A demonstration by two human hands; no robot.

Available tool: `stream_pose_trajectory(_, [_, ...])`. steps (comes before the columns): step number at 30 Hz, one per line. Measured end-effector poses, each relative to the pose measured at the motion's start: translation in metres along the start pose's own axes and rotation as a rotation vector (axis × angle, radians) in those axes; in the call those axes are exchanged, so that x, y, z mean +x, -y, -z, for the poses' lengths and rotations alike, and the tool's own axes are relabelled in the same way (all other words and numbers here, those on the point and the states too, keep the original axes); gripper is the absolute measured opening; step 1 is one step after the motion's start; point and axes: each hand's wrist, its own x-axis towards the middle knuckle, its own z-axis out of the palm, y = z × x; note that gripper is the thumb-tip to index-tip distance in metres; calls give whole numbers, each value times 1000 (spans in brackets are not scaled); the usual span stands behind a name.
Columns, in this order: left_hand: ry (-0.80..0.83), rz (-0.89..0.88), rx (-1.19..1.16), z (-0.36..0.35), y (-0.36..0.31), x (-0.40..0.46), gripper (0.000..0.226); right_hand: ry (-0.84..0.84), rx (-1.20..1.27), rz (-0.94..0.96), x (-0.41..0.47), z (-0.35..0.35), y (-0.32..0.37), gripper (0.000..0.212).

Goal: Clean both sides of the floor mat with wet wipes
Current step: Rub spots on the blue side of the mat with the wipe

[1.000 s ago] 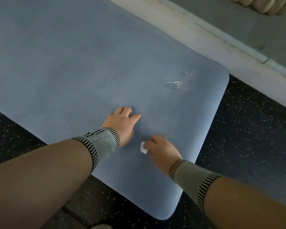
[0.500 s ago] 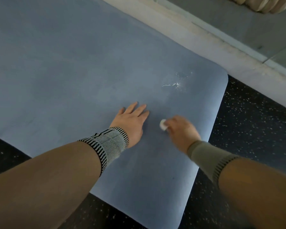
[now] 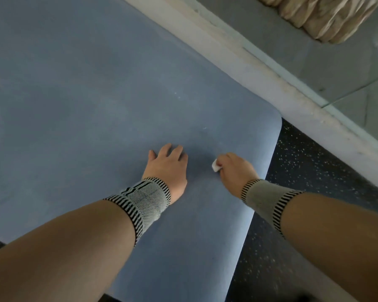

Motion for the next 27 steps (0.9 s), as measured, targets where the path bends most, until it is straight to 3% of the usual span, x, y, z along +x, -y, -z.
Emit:
stream_pose_trajectory(11, [46,-4,135,15,-6,8,54,242,-226,500,29,15,-28,22])
stream_pose_trajectory(15, [190,-27,229,11,-1,-1,81,169,-188,612,47,14,-40,19])
stream_pose_trajectory(18, [265,17,222,18,-6,3,84,-77,-57,389,83,25,-66,19])
stream_pose_trajectory(20, [239,76,197,25,-17,11,75,-164,59,315,86,23,-73,20])
stream_pose_trajectory(23, [105,195,135,33,-40,32,60,-91,149,602,56,1,-70,28])
stream_pose_trajectory(25, [66,244,51,34,-54,48,69,-11,93,710,49,2,-79,30])
stream_pose_trajectory(27, [67,283,-8,33,-64,64,87,-132,142,581,77,12,-100,25])
